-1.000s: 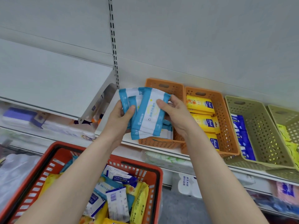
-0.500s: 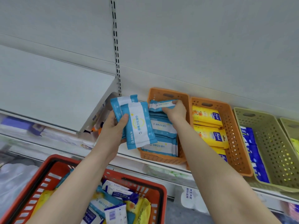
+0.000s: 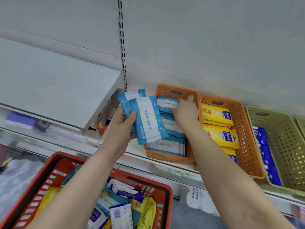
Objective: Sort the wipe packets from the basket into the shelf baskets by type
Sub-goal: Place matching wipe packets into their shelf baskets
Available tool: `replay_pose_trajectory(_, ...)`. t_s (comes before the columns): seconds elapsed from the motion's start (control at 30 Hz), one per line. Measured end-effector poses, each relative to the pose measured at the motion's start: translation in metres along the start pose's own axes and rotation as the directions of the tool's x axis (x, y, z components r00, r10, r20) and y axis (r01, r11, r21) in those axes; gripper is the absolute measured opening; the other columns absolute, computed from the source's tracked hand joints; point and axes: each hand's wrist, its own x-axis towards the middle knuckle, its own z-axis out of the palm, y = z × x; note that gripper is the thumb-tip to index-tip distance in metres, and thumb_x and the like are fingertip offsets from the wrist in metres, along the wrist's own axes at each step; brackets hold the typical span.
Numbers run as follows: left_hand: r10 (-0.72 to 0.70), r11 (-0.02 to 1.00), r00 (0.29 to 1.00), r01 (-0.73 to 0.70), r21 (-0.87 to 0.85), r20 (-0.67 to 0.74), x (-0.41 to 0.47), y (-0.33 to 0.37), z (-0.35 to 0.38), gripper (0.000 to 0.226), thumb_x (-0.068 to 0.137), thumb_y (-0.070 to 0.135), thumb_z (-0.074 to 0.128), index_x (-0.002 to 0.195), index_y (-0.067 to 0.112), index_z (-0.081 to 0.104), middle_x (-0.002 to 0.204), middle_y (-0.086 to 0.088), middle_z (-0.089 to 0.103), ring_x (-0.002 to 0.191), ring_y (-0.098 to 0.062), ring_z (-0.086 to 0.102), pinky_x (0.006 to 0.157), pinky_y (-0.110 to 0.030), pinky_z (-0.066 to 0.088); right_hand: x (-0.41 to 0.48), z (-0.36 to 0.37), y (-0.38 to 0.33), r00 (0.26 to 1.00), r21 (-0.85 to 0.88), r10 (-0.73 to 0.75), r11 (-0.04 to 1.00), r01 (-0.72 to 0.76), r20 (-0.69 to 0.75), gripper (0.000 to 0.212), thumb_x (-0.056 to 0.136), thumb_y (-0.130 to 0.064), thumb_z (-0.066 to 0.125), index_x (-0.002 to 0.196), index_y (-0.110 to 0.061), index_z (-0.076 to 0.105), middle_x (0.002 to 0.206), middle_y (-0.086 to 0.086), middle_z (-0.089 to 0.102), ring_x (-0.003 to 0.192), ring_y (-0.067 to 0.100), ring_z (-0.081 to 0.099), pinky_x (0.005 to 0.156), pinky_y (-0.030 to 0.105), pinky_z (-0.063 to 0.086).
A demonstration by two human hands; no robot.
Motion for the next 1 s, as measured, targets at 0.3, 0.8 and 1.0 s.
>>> replay_pose_trajectory(0.3, 0.067, 0.993, 0.997, -0.064, 0.101, -0.025, -0.009, 0.0, 0.012, 0.033, 0.1, 0.015, 0.054, 0.133, 0.018, 0.048, 0.119, 0.001, 0.069, 0.101, -0.017, 0.07, 0.068, -0.029, 0.06, -0.074, -0.043, -0.011, 0.966, 0.813, -0.169, 0.579, -0.064, 0.196, 0.03, 0.093, -0.045, 0.058, 0.108, -0.02, 0.064, 0.091, -0.002, 0.069, 0.08, 0.012, 0.065, 0.067, 0.029, 0.051)
replay_pose_trajectory(0.8, 0.077, 0.983, 0.991, -0.056, 0.174, -0.113, -0.035, 0.004, -0.002, 0.031, 0.104, 0.01, 0.044, 0.134, 0.018, 0.047, 0.115, 0.004, 0.064, 0.093, -0.013, 0.069, 0.06, -0.028, 0.061, -0.061, -0.03, 0.04, 0.992, 0.583, 0.09, 0.812, -0.019, -0.092, 0.035, 0.094, 0.002, 0.049, 0.118, -0.016, 0.069, 0.12, 0.011, 0.058, 0.108, 0.029, 0.062, 0.08, 0.033, 0.059)
replay_pose_trajectory(1.0, 0.056, 0.991, 0.993, -0.043, 0.123, -0.104, -0.039, 0.004, -0.006, 0.028, 0.104, 0.01, 0.044, 0.128, 0.024, 0.05, 0.11, 0.01, 0.066, 0.086, -0.008, 0.072, 0.061, -0.029, 0.06, -0.066, 0.005, 0.026, 0.997, 0.229, -0.002, 0.973, -0.016, 0.076, 0.039, 0.093, -0.006, 0.057, 0.131, -0.015, 0.06, 0.13, 0.012, 0.047, 0.11, 0.033, 0.057, 0.093, 0.035, 0.047)
